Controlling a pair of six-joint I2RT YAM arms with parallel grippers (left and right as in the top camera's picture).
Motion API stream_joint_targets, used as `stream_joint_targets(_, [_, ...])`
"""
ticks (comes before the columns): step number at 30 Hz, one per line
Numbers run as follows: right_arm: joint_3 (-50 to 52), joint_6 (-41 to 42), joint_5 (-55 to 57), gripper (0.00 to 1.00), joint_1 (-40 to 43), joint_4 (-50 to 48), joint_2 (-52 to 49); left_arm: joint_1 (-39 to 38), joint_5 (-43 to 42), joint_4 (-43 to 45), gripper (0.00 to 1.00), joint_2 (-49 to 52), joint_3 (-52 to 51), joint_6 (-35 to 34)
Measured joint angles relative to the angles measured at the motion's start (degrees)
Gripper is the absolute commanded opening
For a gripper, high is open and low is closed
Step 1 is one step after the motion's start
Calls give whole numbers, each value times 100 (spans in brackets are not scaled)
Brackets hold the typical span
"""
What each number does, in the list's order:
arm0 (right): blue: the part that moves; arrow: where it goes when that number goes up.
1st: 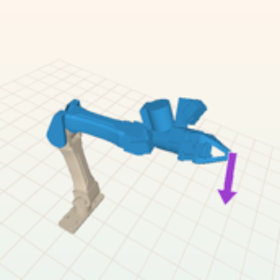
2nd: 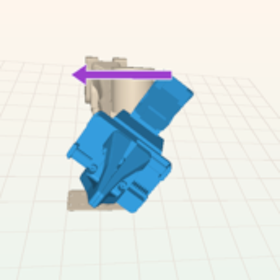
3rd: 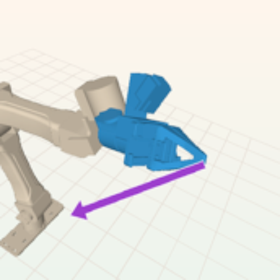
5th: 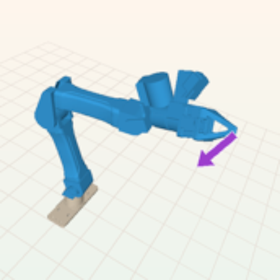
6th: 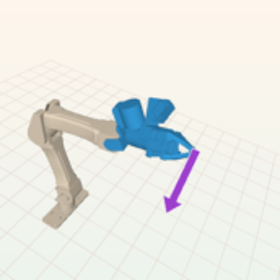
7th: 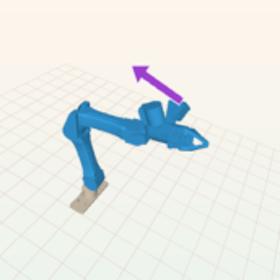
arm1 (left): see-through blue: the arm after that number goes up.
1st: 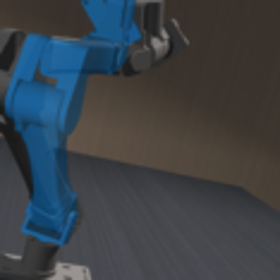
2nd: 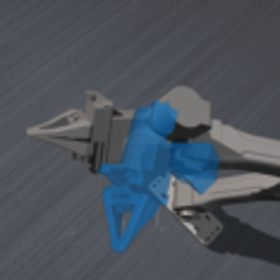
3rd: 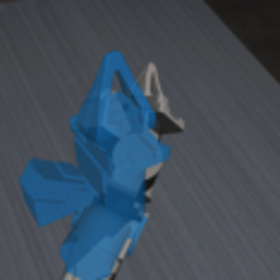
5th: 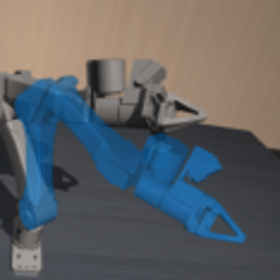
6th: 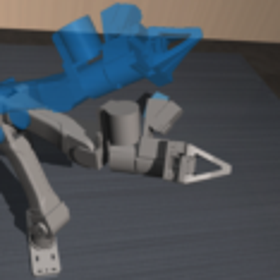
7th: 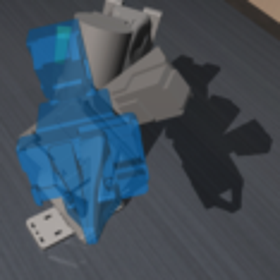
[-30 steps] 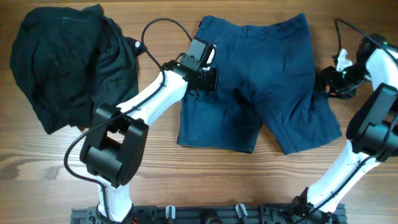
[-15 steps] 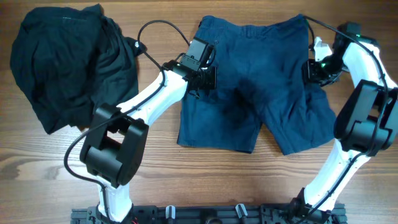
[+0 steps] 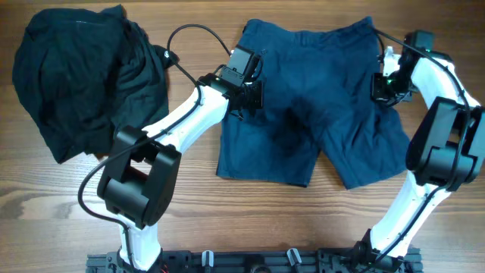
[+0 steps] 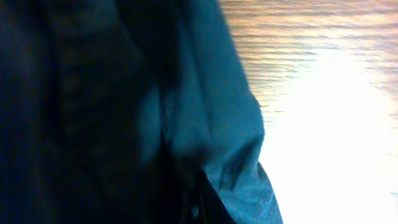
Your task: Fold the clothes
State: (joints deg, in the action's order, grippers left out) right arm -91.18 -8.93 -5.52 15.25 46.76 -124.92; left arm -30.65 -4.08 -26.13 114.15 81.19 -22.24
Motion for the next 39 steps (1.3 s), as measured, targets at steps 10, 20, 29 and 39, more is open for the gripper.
stream_joint_targets(10, [-723, 509, -225, 4, 1078, 144, -2, 0, 0, 0, 46, 0, 0, 0])
stream_joint_targets(20, [-723, 2332, -282, 47, 1773, 195, -2, 66, 2, -98, 46, 0, 0, 0])
stream_joint_targets(29, [-1147, 1596, -1462, 62, 1882, -385, -2, 66, 22, -240, 46, 0, 0, 0])
stream_joint_targets(39, [-1244, 302, -1788, 52, 1062, -1099, -17, 66, 127, -238, 46, 0, 0, 0])
